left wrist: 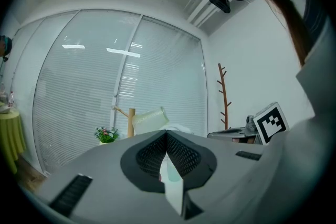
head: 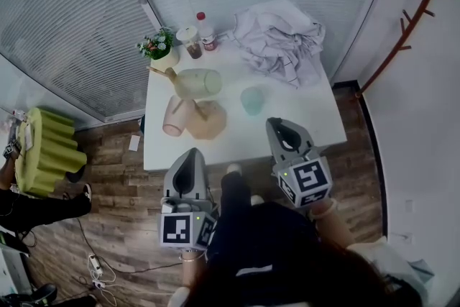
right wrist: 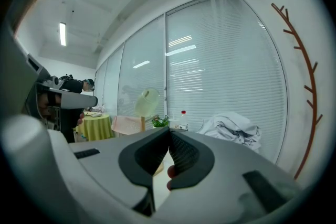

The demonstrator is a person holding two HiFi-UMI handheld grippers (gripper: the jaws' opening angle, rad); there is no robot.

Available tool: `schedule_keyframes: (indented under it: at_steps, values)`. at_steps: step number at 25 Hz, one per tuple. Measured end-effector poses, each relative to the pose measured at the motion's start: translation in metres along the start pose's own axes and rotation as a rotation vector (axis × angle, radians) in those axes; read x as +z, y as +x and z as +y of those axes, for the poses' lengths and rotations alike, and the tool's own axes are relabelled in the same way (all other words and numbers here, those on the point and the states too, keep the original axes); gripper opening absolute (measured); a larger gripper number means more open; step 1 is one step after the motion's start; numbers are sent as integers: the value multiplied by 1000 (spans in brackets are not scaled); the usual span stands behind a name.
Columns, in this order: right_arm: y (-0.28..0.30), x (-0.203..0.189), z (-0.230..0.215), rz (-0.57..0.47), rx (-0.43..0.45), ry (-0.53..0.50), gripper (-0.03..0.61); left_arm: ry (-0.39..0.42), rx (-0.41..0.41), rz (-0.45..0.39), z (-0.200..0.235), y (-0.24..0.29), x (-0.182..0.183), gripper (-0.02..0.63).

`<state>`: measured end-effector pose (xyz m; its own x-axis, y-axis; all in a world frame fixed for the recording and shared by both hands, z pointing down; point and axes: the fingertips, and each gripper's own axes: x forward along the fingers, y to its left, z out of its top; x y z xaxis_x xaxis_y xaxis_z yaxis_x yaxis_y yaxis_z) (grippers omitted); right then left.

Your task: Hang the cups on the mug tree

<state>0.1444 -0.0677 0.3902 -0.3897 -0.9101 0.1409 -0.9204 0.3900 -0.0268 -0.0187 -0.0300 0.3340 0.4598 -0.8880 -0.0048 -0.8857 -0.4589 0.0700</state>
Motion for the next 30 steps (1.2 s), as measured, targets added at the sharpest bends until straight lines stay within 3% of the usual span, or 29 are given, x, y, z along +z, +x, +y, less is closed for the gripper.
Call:
schedule_keyframes:
  at_steps: [4, 11, 13, 19, 23, 30]
  values:
    - [7, -7, -2, 17, -5, -7, 0, -2, -26, -5, -2, 7, -1, 0]
    - [32, -26, -16, 51, -27, -11, 1, 31, -72, 90, -2, 13, -20, 0]
    - [39, -33, -17, 64, -25, -6, 38, 29, -76, 103, 1, 13, -24, 2]
    - [59, -54, -22, 100, -22, -2, 52, 25, -59, 117, 12, 16, -28, 2]
    - [71, -66, -25, 128, -16, -5, 127, 24, -36, 129, 21, 18, -30, 0]
    - [89, -84, -32, 160, -26, -6, 186, 33, -21, 145, 31, 22, -32, 2]
